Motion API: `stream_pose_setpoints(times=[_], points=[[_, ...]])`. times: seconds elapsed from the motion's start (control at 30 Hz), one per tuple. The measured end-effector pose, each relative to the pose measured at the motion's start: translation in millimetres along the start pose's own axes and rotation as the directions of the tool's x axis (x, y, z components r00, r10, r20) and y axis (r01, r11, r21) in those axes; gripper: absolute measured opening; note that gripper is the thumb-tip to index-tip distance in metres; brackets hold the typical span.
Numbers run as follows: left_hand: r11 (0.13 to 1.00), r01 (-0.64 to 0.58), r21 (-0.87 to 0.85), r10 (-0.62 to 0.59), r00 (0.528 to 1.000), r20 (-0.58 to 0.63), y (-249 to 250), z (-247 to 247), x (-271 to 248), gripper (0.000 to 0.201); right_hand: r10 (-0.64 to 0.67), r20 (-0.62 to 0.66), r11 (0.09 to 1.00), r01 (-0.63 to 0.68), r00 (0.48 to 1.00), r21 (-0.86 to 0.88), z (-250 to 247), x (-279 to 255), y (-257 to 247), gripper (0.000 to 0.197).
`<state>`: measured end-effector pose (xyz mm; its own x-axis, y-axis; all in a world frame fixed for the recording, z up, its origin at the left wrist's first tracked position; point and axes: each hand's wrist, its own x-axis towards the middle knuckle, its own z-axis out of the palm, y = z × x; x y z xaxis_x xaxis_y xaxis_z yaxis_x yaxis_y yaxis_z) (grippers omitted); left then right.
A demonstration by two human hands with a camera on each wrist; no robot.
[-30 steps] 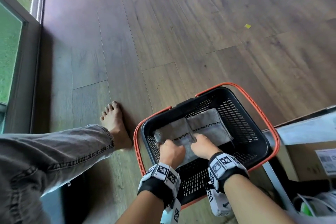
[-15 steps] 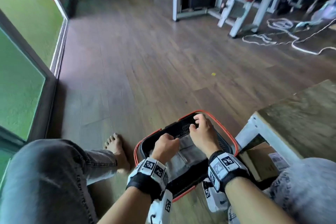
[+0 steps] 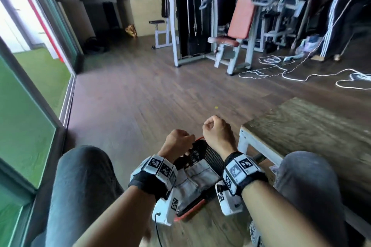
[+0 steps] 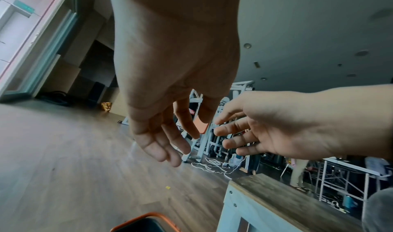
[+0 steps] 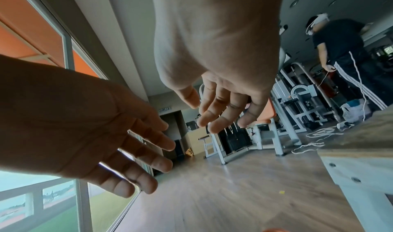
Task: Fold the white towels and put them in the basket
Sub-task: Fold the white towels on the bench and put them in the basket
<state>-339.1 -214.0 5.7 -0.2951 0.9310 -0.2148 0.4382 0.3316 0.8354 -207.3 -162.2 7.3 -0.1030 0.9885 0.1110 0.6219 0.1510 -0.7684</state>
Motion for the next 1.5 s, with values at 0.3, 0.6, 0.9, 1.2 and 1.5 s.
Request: stream_pose_setpoints(times=[0.3, 0.6, 0.9, 1.2, 1.5], points=[[0.986, -0.159, -0.043, 0.160, 0.987, 0.023, 49, 36, -2, 0.033, 0.101, -0.160, 0.995, -0.102, 0.982, 0.000, -60, -10, 11, 0.009], [0.953, -0.295, -0.068, 0.302, 0.922, 0.242, 97, 117, -12, 0.039, 0.335, -0.332, 0.938, -0.345, 0.882, 0.030, -136, -45, 60, 0.014], [0.897, -0.437, -0.067, 0.387, 0.704, 0.596, 142, 245, -51, 0.022, 0.617, -0.461, 0.734, -0.677, 0.638, 0.046, -231, -115, 142, 0.042], [0.725, -0.689, -0.025, 0.411, 0.403, 0.818, 158, 372, -119, 0.024, 0.761, -0.544, 0.425, -0.905, 0.354, 0.005, -292, -236, 245, 0.057], [0.486, -0.870, -0.083, 0.440, 0.162, 0.883, 140, 447, -169, 0.051, 0.603, -0.726, 0.299, -0.937, 0.332, -0.180, -287, -301, 312, 0.022]])
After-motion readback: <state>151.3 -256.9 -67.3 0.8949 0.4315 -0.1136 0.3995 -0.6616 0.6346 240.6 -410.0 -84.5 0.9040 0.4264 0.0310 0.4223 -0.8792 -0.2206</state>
